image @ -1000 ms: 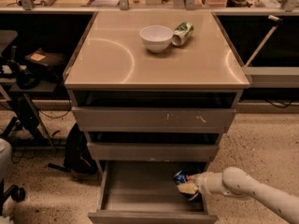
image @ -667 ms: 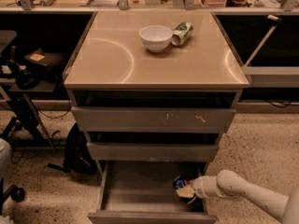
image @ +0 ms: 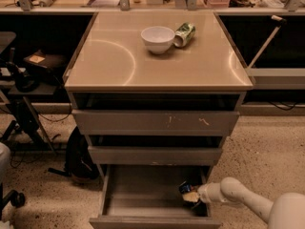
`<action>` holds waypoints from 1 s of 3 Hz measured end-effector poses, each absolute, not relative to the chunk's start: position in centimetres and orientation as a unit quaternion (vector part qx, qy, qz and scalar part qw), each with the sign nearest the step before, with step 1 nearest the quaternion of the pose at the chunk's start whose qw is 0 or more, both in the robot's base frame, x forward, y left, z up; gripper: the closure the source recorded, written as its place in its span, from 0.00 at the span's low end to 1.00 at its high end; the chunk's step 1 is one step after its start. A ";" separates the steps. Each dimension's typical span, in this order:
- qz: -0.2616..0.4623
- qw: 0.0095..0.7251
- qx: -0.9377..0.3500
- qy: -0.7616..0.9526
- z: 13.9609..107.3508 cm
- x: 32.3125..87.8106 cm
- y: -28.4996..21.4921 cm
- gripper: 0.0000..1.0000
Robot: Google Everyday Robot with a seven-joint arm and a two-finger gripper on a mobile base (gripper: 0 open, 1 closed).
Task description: Place pepsi can into bottom drawer
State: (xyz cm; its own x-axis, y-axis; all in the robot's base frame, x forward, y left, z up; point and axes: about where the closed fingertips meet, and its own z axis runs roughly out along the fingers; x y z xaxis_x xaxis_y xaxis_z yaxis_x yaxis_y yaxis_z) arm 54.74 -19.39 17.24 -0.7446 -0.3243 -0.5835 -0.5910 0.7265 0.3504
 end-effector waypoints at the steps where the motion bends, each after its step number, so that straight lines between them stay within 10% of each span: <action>1: 0.267 0.250 -0.256 0.895 17.4 54.8 -19.4 0.93; 3: 0.267 0.250 -0.256 0.895 17.4 54.8 -19.4 0.51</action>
Offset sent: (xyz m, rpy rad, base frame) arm 0.0010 -0.0002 0.0012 -0.0008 -0.0018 0.0006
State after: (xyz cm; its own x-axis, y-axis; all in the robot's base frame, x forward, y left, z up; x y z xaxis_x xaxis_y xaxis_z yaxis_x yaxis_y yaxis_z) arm 54.84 -19.40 17.35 -0.7434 -0.3252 -0.5845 -0.5921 0.7264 0.3489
